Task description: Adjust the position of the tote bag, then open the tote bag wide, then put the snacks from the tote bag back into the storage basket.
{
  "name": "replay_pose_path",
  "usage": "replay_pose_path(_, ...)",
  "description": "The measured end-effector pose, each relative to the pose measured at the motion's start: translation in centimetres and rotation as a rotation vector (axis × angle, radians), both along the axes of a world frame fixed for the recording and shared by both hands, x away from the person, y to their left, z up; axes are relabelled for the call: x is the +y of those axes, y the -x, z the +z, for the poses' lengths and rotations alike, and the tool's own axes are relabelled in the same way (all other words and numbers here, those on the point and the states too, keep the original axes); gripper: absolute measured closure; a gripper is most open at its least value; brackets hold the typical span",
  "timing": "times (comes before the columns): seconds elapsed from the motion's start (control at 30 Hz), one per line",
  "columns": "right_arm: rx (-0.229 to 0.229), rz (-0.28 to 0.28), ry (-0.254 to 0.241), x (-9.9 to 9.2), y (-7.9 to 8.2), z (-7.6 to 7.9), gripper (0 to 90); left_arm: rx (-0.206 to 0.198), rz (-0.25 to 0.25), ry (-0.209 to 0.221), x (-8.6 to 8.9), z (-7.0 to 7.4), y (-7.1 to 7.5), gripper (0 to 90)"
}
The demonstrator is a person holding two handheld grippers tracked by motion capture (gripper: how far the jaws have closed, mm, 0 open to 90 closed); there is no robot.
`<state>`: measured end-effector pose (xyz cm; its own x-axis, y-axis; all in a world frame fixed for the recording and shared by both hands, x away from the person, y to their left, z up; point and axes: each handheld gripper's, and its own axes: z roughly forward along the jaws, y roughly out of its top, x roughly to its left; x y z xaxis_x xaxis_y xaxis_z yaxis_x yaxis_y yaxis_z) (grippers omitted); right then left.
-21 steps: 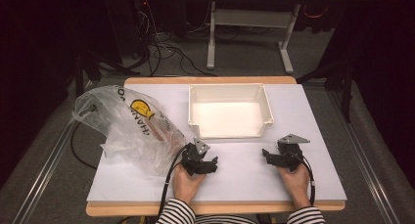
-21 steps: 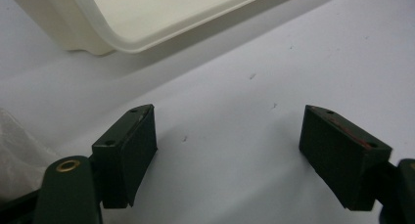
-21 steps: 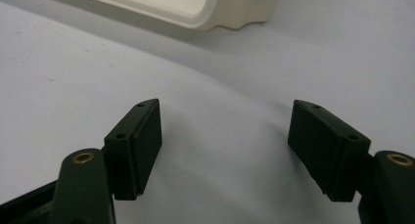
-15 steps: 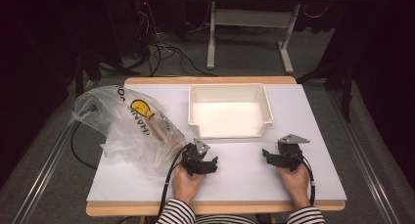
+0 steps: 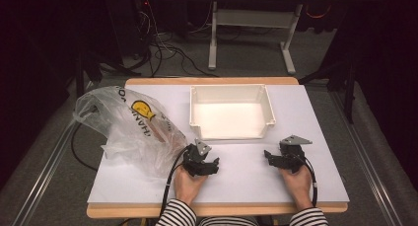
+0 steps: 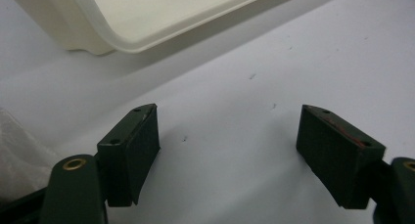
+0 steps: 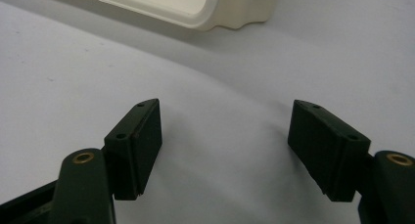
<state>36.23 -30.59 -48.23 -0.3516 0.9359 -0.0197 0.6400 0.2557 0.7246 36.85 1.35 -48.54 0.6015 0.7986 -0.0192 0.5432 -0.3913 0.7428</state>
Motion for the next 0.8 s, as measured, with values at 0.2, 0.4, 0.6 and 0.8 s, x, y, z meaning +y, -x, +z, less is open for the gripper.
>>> replay_pose_path(0.2,-0.002,0.001,0.004,0.0,0.0,0.0,28.8,-0.002,-0.004,-0.002,-0.1,0.1,0.2,27.5)
replay_pose_path(0.4,-0.002,0.001,0.004,0.0,0.0,0.0,28.9,0.003,-0.025,-0.001,-0.2,0.2,0.6,32.0)
replay_pose_path(0.6,-0.003,0.001,0.004,0.0,0.0,0.0,28.9,0.013,-0.054,0.005,-0.3,0.4,1.0,35.3)
replay_pose_path(0.8,-0.003,0.000,0.004,0.1,0.0,0.0,29.0,0.016,-0.096,0.029,-0.4,0.7,1.5,38.5)
